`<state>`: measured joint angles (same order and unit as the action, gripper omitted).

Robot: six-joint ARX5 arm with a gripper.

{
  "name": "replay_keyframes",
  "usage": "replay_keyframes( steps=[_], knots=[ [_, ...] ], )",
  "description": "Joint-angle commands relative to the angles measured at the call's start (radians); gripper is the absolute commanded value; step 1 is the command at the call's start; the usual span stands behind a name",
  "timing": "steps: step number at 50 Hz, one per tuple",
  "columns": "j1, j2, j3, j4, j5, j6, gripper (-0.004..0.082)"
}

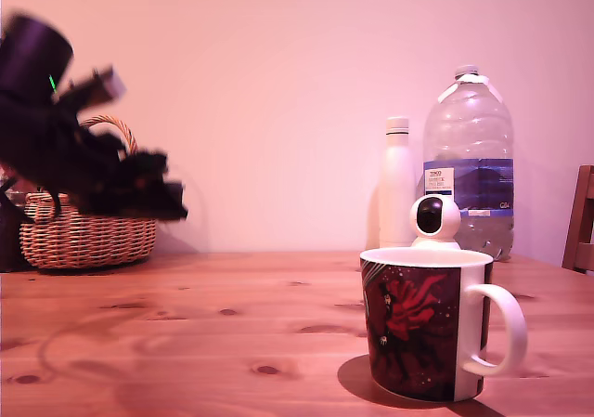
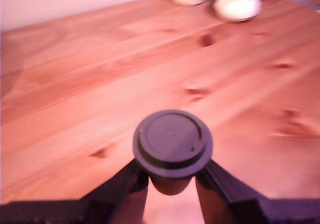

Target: Pick up the coffee capsules from the table one by one and drop them inside the nearest coffee cup

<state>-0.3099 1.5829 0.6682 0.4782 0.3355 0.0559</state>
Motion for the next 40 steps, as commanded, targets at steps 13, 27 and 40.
replay_keyframes(
  steps=[13,27,40],
  knots=[
    [-0.090,-0.136,-0.156,-0.047,-0.029,0.001,0.0162],
    [-0.232,-0.264,-0.204,-0.190,-0.030,0.001,0.0162],
    [-0.384,-0.330,-0.204,-0.320,-0.031,0.001,0.0162]
  ],
)
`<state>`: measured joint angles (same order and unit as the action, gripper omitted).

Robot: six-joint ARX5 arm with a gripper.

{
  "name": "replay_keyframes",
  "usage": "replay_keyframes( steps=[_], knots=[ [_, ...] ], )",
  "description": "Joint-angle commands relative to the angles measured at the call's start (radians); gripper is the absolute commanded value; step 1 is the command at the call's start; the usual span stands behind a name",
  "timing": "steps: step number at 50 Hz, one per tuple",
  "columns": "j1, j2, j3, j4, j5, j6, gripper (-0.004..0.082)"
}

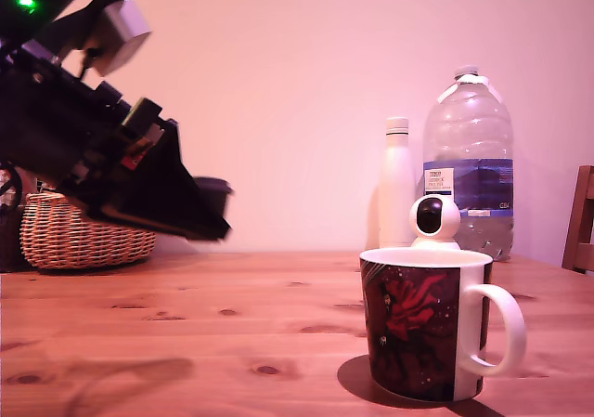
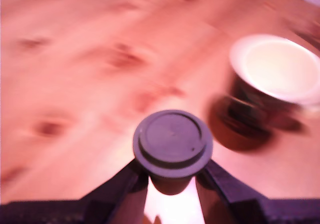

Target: Pick up the coffee capsules from the table one by one and drop them inside the nearest coffee cup

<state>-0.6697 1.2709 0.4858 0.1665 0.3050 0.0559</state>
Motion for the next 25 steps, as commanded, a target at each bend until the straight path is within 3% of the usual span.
replay_keyframes(
  steps=[1,13,25],
  knots=[
    [-0.034,-0.021,-0.022,-0.014,0.000,0.001,0.0162],
    [-0.138,-0.049,-0.022,-0.063,-0.037,0.001,0.0162],
    [-0.151,-0.049,-0.022,-0.063,-0.037,0.001,0.0163]
  ],
)
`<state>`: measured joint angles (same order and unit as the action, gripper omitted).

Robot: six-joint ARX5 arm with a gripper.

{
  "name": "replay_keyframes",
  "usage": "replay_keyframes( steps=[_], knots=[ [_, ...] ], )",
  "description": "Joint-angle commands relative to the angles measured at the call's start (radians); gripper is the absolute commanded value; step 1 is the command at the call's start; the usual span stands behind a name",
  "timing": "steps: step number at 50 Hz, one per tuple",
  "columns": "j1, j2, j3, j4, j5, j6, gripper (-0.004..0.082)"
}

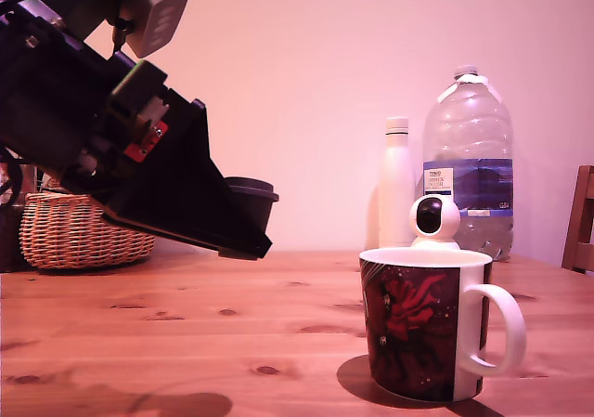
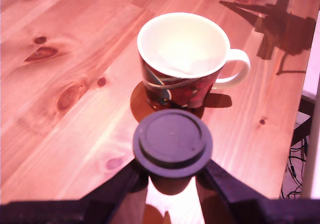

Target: Pick up the coffee capsules from the table one by one and drop them inside the nearest coffee cup

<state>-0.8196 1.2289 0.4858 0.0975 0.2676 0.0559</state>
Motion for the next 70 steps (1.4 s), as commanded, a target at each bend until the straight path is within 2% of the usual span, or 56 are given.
replay_keyframes(
  steps=[1,23,33,35,37,57,70],
  knots=[
    [-0.001,-0.007,-0.022,0.006,0.001,0.001,0.0163],
    [-0.002,-0.006,-0.001,-0.004,0.000,0.001,0.0163],
    [-0.013,0.017,0.094,-0.112,-0.021,0.008,0.0163],
    [-0.019,0.033,0.120,-0.134,-0.025,0.011,0.0163],
    [-0.023,0.048,0.146,-0.153,-0.036,0.032,0.0163],
    [-0.079,0.280,0.435,-0.319,-0.093,0.103,0.0166],
    [-0.121,0.423,0.618,-0.441,-0.111,0.110,0.0166]
  ],
)
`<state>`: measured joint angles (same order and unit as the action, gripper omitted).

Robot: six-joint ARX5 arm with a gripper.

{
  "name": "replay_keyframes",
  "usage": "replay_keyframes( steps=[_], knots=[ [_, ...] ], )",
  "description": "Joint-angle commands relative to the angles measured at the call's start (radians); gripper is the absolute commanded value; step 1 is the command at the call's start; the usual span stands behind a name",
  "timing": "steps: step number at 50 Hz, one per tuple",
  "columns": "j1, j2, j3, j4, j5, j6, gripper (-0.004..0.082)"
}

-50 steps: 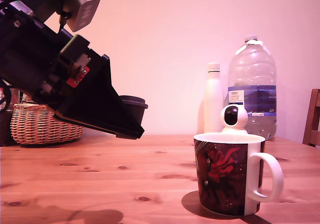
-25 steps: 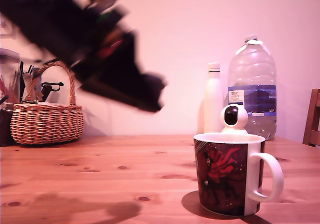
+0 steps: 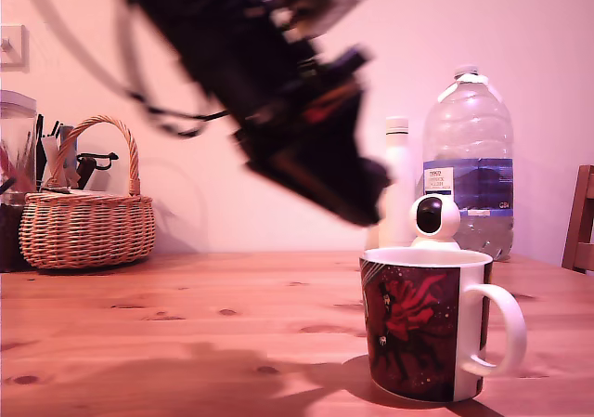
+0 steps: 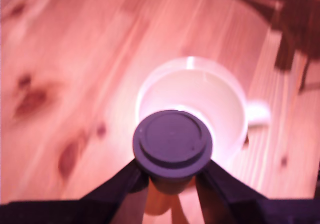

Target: Pick up the coffee capsules from the table one by one and drop them inside the nearest coffee cup

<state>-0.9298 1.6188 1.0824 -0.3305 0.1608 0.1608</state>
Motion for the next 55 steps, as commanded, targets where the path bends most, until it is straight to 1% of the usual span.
replay_keyframes(
  steps=[1,8,21,36,40,42,44,49,50,52,55],
  knots=[
    [-0.013,0.041,0.032,-0.021,-0.009,0.005,0.0166],
    [-0.030,0.101,0.108,-0.086,-0.014,0.023,0.0166],
    [-0.056,0.182,0.208,-0.169,-0.024,0.024,0.0166],
    [-0.063,0.190,0.212,-0.200,-0.024,0.031,0.0165],
    [-0.063,0.190,0.212,-0.201,-0.037,0.033,0.0165],
    [-0.063,0.190,0.212,-0.201,-0.039,0.035,0.0165],
    [-0.063,0.190,0.212,-0.201,-0.040,0.053,0.0165],
    [-0.063,0.190,0.212,-0.201,-0.040,0.058,0.0169],
    [-0.063,0.190,0.212,-0.200,-0.040,0.058,0.0182],
    [-0.063,0.190,0.212,-0.200,-0.039,0.058,0.0238],
    [-0.062,0.190,0.212,-0.196,-0.039,0.058,0.0424]
  ],
)
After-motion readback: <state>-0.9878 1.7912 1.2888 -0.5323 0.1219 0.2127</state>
